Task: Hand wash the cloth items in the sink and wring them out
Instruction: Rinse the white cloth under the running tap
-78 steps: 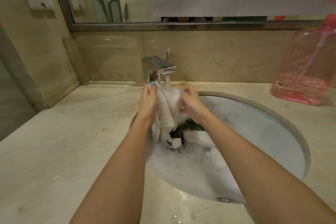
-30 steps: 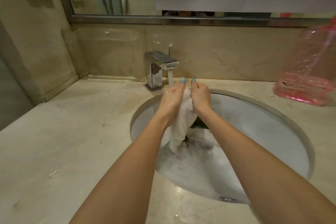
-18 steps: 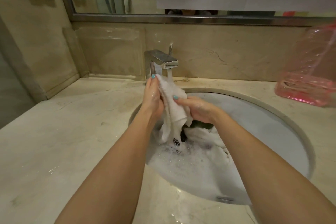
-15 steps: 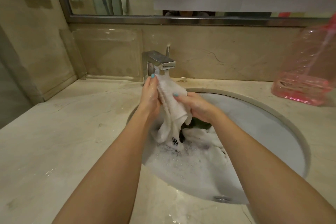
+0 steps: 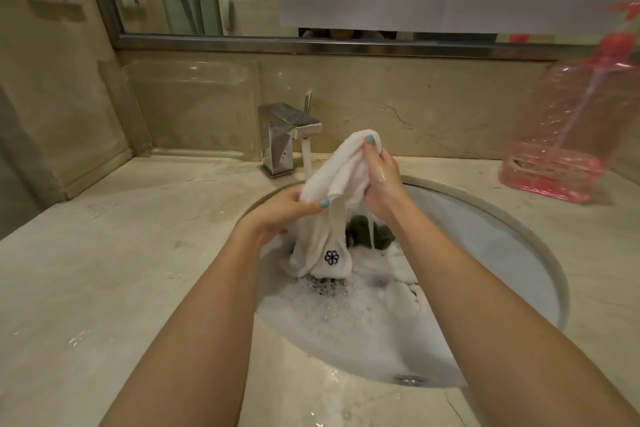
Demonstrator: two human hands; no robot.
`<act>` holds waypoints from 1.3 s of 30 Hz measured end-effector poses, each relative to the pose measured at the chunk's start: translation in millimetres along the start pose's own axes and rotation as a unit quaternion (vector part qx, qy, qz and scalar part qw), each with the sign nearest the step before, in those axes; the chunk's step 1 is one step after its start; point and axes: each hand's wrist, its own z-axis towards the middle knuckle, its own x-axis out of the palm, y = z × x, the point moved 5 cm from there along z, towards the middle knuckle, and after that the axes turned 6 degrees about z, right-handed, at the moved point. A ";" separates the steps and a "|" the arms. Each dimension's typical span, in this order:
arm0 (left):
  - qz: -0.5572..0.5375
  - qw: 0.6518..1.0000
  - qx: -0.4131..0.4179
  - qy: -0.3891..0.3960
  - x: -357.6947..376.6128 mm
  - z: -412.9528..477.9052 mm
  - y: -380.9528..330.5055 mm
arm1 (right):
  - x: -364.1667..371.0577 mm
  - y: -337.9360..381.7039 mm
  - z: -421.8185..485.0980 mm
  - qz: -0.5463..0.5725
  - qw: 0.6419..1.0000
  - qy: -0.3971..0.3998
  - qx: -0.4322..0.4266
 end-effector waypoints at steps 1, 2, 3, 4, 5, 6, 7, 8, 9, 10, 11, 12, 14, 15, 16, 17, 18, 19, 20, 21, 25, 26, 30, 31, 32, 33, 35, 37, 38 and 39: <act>0.004 1.000 -0.010 0.005 -0.2 1.3 2.4 | -2.1 0.3 1.6 0.013 1.000 0.002 0.002; 0.013 0.999 -0.024 0.018 0.7 1.3 4.0 | -3.6 0.2 2.9 0.025 1.000 0.006 0.005; 0.031 0.998 -0.041 0.038 3.1 0.4 6.3 | -5.8 -0.9 4.4 0.033 0.999 0.007 0.008; 0.049 0.996 -0.056 0.053 5.2 -1.5 7.4 | -8.1 -1.6 4.7 0.032 0.999 -0.001 0.010; 0.059 0.994 -0.066 0.060 4.8 -2.0 8.9 | -10.9 -2.3 6.2 0.030 0.999 -0.015 0.010; 0.053 0.995 -0.067 0.056 3.2 -3.1 9.2 | -13.2 -2.2 6.3 0.027 0.999 -0.031 0.011; 0.030 0.996 -0.064 0.046 0.3 -3.8 8.5 | -15.8 -2.2 7.5 0.028 0.998 -0.047 0.013; -0.003 0.998 -0.055 0.030 -2.2 -4.9 6.0 | -18.0 -2.1 8.3 0.021 0.998 -0.063 0.015; -0.042 0.998 -0.045 0.011 -5.0 -5.2 3.9 | -20.3 -3.3 9.8 0.012 0.997 -0.077 0.019; -0.083 0.996 -0.037 -0.012 -7.8 -3.9 1.5 | -20.7 -4.6 10.0 0.002 0.996 -0.083 0.025; -0.126 0.991 -0.027 -0.039 -10.1 -2.2 -1.7 | -19.2 -6.5 9.9 0.006 0.996 -0.082 0.028; -0.166 0.984 -0.011 -0.069 -12.5 -1.4 -6.7 | -15.2 -8.1 8.1 0.024 0.997 -0.071 0.032; -0.246 0.960 0.014 -0.131 -18.2 2.6 -10.8 | -3.3 -10.7 4.2 0.069 0.996 -0.030 0.040; -0.280 0.947 0.021 -0.159 -20.6 4.9 -9.7 | 3.1 -12.4 2.5 0.072 0.996 -0.006 0.043; -0.295 0.937 0.025 -0.187 -21.7 5.3 -8.8 | 10.1 -13.4 -1.8 0.062 0.997 0.017 0.049; -0.288 0.932 0.029 -0.219 -22.8 5.7 -7.9 | 16.1 -16.5 -4.7 0.047 0.997 0.041 0.053; -0.265 0.931 0.029 -0.249 -22.9 5.8 -8.3 | 22.3 -19.6 -10.0 0.027 0.996 0.064 0.058; -0.233 0.931 0.035 -0.279 -22.9 5.6 -10.4 | 27.0 -24.7 -14.1 0.006 0.995 0.077 0.067; -0.207 0.929 0.044 -0.304 -22.4 3.7 -14.0 | 30.5 -27.7 -20.1 -0.019 0.993 0.086 0.077; -0.196 0.926 0.052 -0.319 -21.3 2.5 -17.6 | 33.2 -32.3 -22.5 -0.045 0.991 0.093 0.084; -0.195 0.928 0.030 -0.315 -13.5 1.9 -22.6 | 45.8 -37.3 -26.9 -0.133 0.983 0.109 0.058; -0.195 0.932 0.026 -0.305 -7.4 1.3 -25.3 | 47.9 -35.9 -27.5 -0.148 0.985 0.086 0.040; -0.140 0.948 0.047 -0.283 18.3 1.9 -40.7 | 38.3 -27.7 -22.0 -0.174 0.983 -0.065 0.007; -0.140 0.950 0.056 -0.272 24.0 3.2 -43.6 | 33.9 -26.1 -19.0 -0.159 0.983 -0.092 0.010; -0.147 0.951 0.058 -0.266 26.4 4.1 -45.2 | 31.8 -23.5 -18.9 -0.133 0.985 -0.108 0.014; -0.160 0.948 0.055 -0.269 25.4 4.9 -45.6 | 32.1 -23.6 -19.3 -0.114 0.987 -0.108 0.015; -0.184 0.934 0.041 -0.302 12.0 6.1 -40.3 | 40.5 -24.4 -28.9 -0.133 0.988 -0.082 -0.005; -0.162 0.928 0.011 -0.336 -3.3 5.0 -32.0 | 50.4 -29.4 -41.8 -0.156 0.986 -0.052 -0.026; -0.149 0.925 -0.007 -0.351 -9.4 4.2 -26.6 | 54.7 -29.2 -48.7 -0.165 0.985 -0.039 -0.034; -0.154 0.918 -0.028 -0.363 -13.8 4.3 -19.6 | 57.5 -28.7 -52.7 -0.177 0.983 -0.028 -0.050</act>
